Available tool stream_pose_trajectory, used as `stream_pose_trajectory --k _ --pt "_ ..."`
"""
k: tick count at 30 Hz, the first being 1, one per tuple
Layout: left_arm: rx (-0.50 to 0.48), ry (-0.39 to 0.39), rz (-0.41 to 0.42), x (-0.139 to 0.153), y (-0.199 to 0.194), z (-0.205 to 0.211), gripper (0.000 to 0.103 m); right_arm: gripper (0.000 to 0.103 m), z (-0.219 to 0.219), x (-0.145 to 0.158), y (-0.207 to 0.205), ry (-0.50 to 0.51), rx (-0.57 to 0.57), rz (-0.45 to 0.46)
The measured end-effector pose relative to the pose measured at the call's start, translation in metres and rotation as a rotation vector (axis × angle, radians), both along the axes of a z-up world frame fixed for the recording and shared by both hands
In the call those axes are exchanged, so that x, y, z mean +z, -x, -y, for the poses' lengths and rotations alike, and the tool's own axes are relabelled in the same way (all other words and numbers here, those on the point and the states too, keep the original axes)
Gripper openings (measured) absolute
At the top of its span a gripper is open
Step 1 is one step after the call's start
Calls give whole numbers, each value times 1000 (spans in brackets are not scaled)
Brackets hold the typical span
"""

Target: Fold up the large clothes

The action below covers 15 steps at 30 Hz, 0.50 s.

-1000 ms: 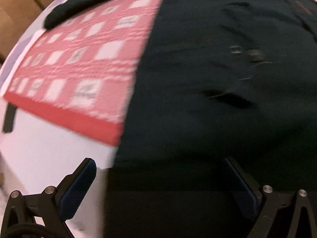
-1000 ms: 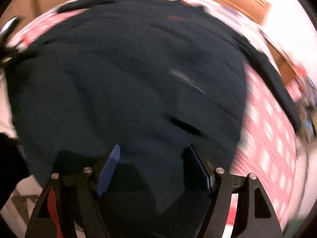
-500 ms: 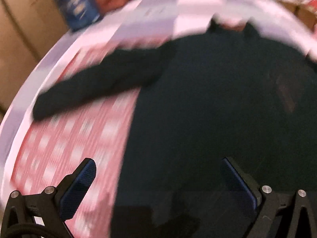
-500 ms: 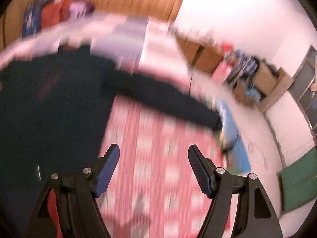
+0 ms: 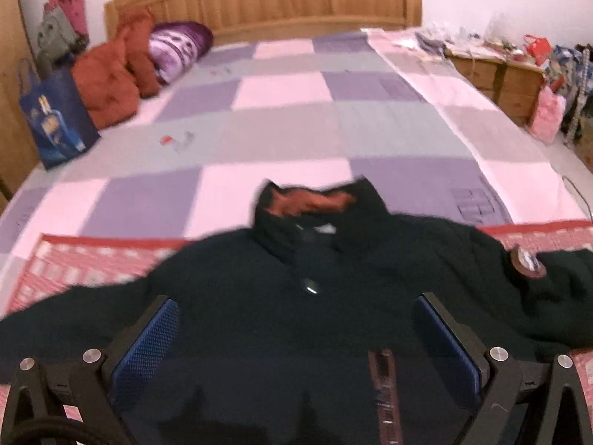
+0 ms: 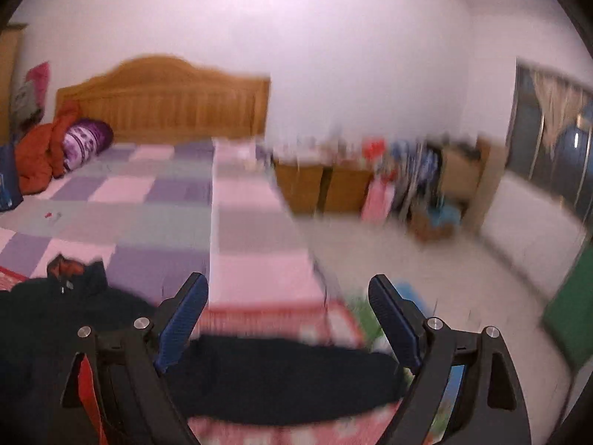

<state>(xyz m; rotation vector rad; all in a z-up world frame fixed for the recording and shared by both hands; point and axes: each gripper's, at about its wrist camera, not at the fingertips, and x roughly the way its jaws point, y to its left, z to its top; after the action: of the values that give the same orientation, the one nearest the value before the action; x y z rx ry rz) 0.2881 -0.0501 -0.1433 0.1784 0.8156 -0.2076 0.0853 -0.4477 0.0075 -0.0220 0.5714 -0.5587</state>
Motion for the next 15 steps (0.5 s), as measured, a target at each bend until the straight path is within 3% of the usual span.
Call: stream_pose_trajectory --k 4,7,10,15 --pt "-25 -54 -60 -44 1 33 103 91 33 -84 21 -102 -68 -156" --pt "-30 -89 -99 -77 -2 46 103 91 81 -147 52 -300 -174 -221" --pt "-10 -111 -127 -104 -6 51 103 91 122 -185 75 -468 -278 -206" --pt "48 -151 -200 -146 -9 46 103 91 163 -219 94 -584 -405 -126"
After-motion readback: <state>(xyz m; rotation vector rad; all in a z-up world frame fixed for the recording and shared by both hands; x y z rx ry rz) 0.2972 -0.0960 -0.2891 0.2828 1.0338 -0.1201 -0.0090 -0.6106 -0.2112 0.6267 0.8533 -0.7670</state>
